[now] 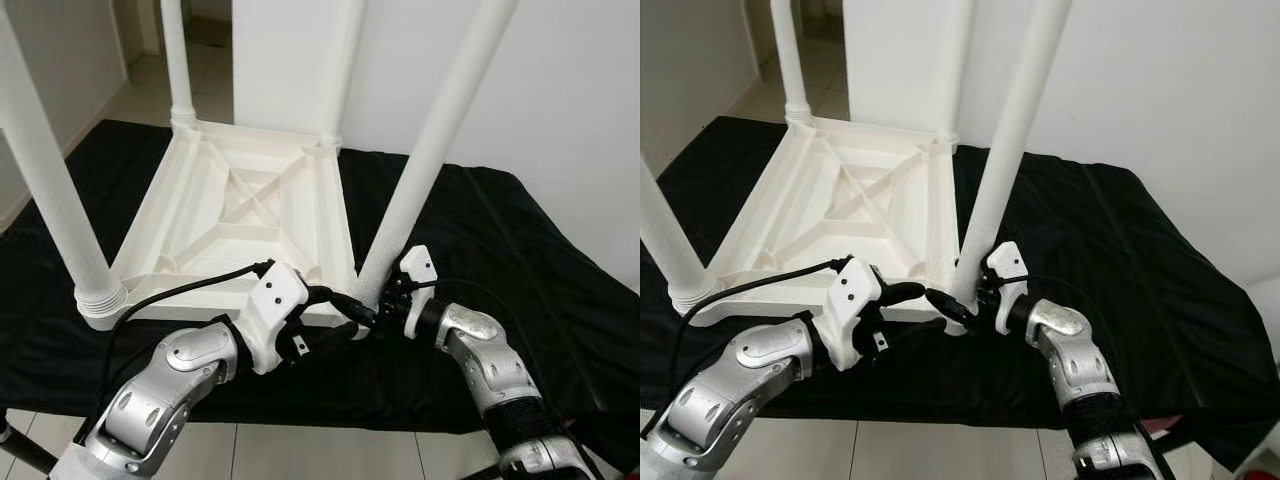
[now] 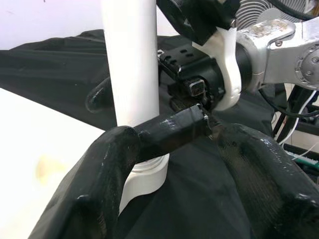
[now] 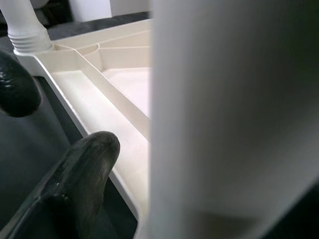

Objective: Building children table

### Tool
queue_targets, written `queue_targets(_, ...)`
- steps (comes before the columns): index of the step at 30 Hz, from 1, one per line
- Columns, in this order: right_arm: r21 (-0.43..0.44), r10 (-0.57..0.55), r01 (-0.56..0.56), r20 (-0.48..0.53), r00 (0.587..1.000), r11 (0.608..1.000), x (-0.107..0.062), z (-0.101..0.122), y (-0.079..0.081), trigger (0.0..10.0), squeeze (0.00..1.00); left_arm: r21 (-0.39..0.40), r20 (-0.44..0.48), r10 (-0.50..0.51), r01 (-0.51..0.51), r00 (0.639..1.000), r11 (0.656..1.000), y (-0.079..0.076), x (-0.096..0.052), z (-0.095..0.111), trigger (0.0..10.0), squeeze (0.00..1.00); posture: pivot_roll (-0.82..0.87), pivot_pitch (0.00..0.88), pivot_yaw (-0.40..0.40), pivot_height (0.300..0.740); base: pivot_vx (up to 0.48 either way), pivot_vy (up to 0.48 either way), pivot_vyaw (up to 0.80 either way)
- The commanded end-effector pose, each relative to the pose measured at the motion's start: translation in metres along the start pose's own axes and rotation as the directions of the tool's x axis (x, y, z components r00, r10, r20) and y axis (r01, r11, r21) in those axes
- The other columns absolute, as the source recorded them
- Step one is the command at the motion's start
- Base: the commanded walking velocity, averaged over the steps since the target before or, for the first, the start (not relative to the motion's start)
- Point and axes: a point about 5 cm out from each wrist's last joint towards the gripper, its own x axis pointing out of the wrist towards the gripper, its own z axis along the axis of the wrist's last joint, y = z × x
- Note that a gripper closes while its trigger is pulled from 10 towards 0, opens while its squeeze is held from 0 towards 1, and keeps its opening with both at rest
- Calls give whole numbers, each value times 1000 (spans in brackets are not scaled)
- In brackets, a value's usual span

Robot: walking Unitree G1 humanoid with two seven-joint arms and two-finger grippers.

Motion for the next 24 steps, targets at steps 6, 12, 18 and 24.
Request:
queue_targets(6,0,64,-64,-84,994,998,8,-16,4,0,0,6,5,-47,47,999,999,-4,1,3,10000,0,69,0,-120,740,0,0,0)
queue_targets(12,35,108,-104,-103,989,994,-4,-27,9,0,0,0,6,-40,40,999,999,-6,1,3,10000,0,65,0,-125,740,0,0,0)
queue_targets(18,61,47,-43,-64,997,997,-5,-25,11,10000,0,-4,10,-47,48,999,999,-7,2,2,10000,0,58,0,-126,740,0,0,0)
queue_targets(24,114,-386,388,-43,922,915,-1,-12,0,10000,0,-3,13,-36,36,999,999,-5,3,2,10000,0,43,0,-125,740,0,0,0)
